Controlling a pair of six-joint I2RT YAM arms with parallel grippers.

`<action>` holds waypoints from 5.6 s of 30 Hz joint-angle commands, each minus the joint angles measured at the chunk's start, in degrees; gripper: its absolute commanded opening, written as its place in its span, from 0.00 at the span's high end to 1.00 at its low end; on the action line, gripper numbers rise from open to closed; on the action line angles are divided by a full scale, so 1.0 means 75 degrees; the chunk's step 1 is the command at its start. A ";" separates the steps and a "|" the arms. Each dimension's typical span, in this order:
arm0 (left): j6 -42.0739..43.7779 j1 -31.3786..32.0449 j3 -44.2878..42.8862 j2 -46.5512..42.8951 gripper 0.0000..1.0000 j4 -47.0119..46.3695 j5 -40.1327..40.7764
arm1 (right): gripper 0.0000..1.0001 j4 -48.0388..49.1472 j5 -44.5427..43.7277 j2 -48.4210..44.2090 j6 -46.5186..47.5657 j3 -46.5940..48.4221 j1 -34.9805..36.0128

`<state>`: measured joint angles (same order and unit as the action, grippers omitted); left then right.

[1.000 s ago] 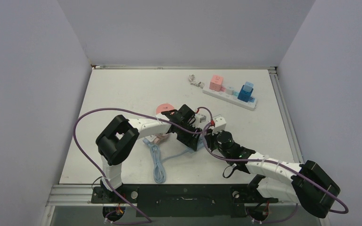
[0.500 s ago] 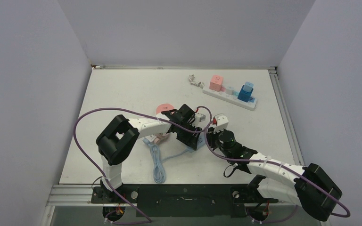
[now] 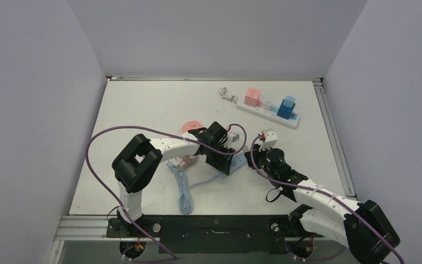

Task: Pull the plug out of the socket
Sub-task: Remove the plug from the socket, then place the plug at the center of the board, then remove the plug from the socket.

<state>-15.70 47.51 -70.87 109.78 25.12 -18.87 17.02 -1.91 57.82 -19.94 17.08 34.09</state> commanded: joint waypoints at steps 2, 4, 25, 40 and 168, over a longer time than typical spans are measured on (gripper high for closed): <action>0.0336 -0.0305 0.0120 0.0231 0.99 0.0655 0.1474 | 0.95 -0.0333 -0.0621 -0.0514 -0.0591 0.0130 -0.0021; 0.0458 -0.0299 0.0006 -0.0014 0.89 0.0798 0.1521 | 0.95 -0.0941 -0.1100 -0.0772 -0.1240 0.0213 -0.0021; 0.0358 -0.2138 0.1037 -0.3967 0.08 0.0429 0.1792 | 0.86 -0.5266 -0.4145 -0.0058 -0.3278 0.1552 -0.0720; 0.0172 -0.2831 0.1474 -0.4182 0.06 0.0293 0.1604 | 0.48 -0.4830 -0.3598 0.0055 -0.2854 0.1458 -0.0865; -0.4402 -0.2175 0.5067 -0.5088 0.07 -0.2124 0.2240 | 0.09 0.1573 0.0913 0.2262 -0.0198 0.1464 0.0315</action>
<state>-48.86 31.38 -32.38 69.14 12.19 0.67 26.89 6.17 76.01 -22.00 28.21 35.75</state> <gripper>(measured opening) 0.922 0.908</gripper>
